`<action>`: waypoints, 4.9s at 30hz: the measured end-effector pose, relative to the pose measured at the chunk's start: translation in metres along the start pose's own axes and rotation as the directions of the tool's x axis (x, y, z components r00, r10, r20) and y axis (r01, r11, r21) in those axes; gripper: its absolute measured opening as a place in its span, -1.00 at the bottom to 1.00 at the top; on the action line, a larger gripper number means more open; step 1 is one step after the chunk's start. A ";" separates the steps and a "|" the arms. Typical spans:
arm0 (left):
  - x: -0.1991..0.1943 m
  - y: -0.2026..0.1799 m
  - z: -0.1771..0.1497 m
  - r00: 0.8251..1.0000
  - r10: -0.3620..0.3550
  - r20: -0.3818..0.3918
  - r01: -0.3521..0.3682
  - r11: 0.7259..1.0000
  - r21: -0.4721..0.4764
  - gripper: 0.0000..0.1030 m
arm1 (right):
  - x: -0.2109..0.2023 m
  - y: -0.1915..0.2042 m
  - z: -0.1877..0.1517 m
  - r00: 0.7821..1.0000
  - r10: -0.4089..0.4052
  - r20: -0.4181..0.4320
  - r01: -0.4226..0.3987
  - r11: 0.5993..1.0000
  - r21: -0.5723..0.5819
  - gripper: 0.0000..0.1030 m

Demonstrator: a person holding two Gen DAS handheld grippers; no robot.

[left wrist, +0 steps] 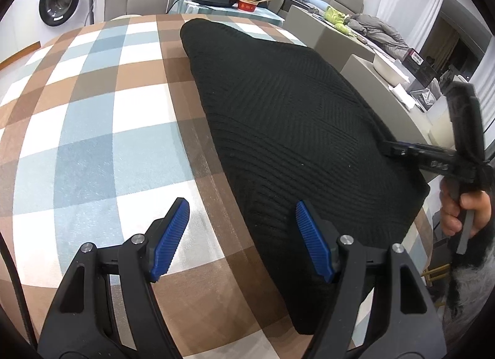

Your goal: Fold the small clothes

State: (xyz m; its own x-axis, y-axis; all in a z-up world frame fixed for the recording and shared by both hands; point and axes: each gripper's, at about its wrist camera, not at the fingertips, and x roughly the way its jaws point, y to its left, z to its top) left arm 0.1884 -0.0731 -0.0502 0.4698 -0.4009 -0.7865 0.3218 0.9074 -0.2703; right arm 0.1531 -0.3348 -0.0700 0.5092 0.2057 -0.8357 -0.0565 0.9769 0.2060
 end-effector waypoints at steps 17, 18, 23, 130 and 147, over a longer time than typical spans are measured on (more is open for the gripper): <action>0.002 0.015 0.004 0.998 -0.041 0.046 0.042 0.999 -0.023 -0.78 | 0.025 0.020 0.006 0.994 0.107 -0.021 -0.107 0.994 0.011 -0.52; -0.001 0.020 0.003 0.998 -0.031 0.049 0.032 0.999 -0.029 -0.78 | 0.027 0.027 0.008 0.993 0.114 -0.023 -0.114 0.993 0.003 -0.52; -0.031 0.069 -0.009 0.995 0.065 0.080 -0.056 0.992 -0.109 -0.78 | 0.050 0.075 0.020 0.983 0.182 -0.035 -0.183 0.982 -0.036 -0.51; -0.057 0.099 -0.019 0.981 0.171 0.093 -0.171 0.985 -0.014 0.15 | 0.067 0.122 0.035 0.978 0.208 -0.017 -0.208 0.969 -0.135 -0.77; -0.028 0.132 0.036 0.973 0.203 0.107 -0.204 0.979 -0.004 0.09 | 0.089 0.142 0.095 0.964 0.264 0.016 -0.260 0.956 -0.136 -0.81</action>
State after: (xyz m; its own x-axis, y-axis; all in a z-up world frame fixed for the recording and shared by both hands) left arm 0.2473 0.0533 -0.0435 0.6104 -0.2193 -0.7611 0.2156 0.9706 -0.1067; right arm 0.2719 -0.1834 -0.0666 0.4899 0.4558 -0.7432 -0.3032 0.8883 0.3449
